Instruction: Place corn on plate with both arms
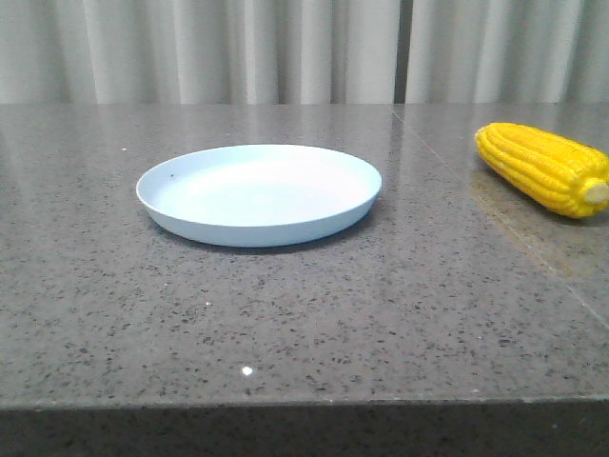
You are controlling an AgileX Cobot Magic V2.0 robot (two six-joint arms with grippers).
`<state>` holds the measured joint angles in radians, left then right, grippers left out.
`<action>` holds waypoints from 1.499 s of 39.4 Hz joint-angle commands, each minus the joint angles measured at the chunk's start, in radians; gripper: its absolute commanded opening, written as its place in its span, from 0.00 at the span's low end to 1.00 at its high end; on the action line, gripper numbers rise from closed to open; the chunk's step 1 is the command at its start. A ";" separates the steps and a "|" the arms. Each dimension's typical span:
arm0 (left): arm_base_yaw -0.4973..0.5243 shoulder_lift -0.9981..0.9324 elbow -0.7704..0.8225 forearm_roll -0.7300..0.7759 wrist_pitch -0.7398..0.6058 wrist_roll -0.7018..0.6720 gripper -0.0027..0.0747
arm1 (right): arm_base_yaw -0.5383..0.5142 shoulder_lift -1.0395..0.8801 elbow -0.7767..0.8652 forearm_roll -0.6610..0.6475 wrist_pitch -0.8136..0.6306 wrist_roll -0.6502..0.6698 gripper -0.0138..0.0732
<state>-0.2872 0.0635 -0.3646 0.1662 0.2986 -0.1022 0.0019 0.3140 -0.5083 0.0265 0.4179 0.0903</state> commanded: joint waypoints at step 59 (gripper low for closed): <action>0.001 0.012 -0.025 0.002 -0.087 -0.001 0.01 | 0.113 0.735 -0.397 0.039 0.088 -0.007 0.79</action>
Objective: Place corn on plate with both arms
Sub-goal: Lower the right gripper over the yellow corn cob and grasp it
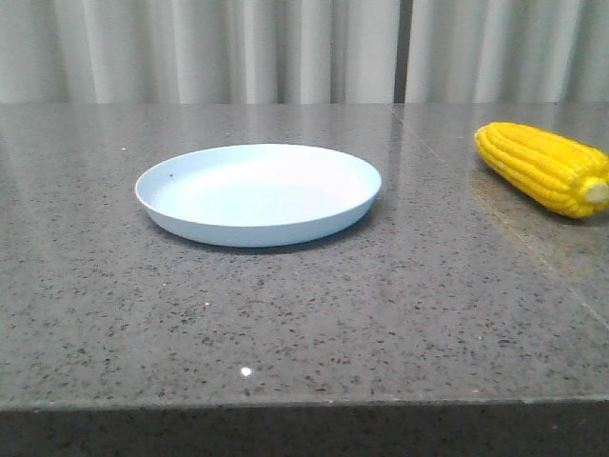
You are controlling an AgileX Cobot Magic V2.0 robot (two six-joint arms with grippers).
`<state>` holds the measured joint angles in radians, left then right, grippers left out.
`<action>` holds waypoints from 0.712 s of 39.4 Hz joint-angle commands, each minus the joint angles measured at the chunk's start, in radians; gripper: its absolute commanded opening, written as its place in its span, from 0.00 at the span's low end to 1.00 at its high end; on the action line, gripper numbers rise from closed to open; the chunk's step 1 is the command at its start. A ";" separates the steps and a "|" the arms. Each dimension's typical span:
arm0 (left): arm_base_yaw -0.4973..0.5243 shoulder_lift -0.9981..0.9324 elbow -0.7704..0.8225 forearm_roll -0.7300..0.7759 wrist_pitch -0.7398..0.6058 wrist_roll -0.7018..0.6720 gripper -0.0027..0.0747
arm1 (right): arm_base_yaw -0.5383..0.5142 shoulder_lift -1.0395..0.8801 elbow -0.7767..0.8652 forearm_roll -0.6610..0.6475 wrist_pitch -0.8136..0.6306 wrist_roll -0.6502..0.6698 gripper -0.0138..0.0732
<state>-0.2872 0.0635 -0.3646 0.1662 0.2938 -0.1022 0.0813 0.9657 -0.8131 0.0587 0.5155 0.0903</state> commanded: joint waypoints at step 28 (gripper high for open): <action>0.001 0.012 -0.025 0.002 -0.082 -0.001 0.01 | 0.064 0.608 -0.406 0.115 0.188 -0.007 0.65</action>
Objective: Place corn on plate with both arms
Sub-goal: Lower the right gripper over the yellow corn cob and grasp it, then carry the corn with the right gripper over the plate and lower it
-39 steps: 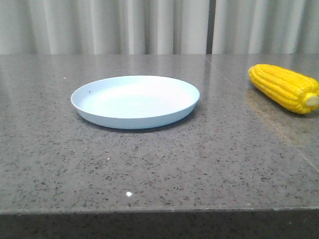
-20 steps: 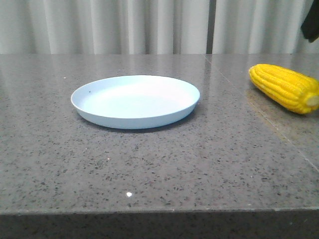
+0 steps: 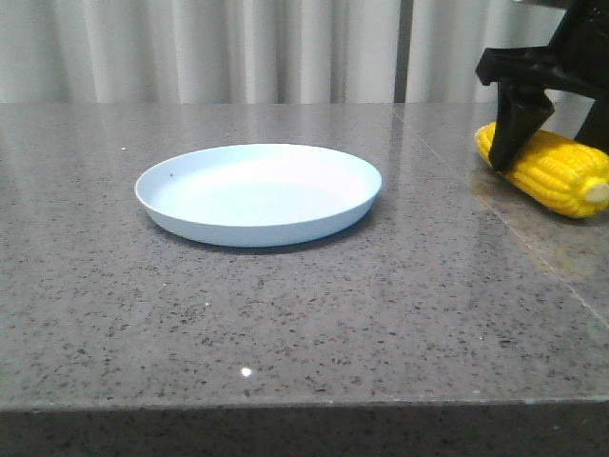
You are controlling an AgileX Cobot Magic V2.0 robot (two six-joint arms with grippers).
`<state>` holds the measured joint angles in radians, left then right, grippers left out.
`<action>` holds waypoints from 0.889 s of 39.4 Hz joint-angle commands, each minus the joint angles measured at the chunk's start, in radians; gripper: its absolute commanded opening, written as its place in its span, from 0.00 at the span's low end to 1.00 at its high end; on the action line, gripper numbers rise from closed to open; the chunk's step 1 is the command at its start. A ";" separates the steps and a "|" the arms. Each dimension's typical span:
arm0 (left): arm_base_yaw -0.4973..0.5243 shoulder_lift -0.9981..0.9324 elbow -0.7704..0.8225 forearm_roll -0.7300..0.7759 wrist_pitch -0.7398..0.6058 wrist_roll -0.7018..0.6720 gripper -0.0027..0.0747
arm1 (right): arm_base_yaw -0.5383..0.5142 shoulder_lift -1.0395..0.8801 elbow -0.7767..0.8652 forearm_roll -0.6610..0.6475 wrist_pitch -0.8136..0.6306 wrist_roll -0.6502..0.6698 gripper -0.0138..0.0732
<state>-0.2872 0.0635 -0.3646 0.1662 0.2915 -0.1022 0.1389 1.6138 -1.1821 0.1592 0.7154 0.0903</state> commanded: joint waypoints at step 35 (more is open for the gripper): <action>0.001 0.012 -0.023 0.002 -0.080 -0.001 0.01 | 0.456 0.019 -0.266 -0.209 0.033 0.422 0.13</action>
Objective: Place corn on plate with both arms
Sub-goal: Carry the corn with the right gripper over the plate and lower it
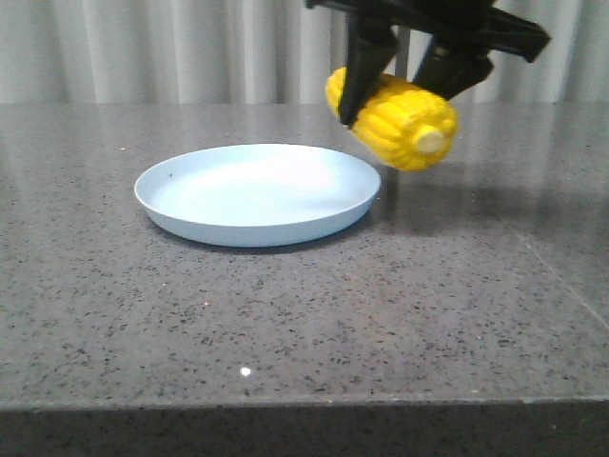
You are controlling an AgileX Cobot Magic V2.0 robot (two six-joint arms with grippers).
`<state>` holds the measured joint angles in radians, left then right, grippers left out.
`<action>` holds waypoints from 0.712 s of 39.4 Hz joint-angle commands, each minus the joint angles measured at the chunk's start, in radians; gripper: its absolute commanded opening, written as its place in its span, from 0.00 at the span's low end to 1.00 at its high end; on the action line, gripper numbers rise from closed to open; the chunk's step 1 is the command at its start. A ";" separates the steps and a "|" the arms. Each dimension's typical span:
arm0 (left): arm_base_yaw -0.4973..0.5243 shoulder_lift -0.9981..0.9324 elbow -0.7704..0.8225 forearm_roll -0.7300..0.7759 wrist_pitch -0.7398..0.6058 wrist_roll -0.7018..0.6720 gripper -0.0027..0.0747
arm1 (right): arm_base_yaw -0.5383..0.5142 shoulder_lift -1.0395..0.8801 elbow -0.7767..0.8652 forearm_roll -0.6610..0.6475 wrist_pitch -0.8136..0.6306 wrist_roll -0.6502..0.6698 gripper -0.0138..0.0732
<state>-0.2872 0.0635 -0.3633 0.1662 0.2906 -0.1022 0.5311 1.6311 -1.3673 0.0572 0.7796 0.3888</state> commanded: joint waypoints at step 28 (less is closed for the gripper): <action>0.001 0.012 -0.025 0.002 -0.079 -0.001 0.01 | 0.145 0.156 -0.189 -0.074 -0.012 0.335 0.42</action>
<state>-0.2872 0.0635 -0.3633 0.1662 0.2906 -0.1022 0.6764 1.8381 -1.5217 -0.0283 0.7879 0.7273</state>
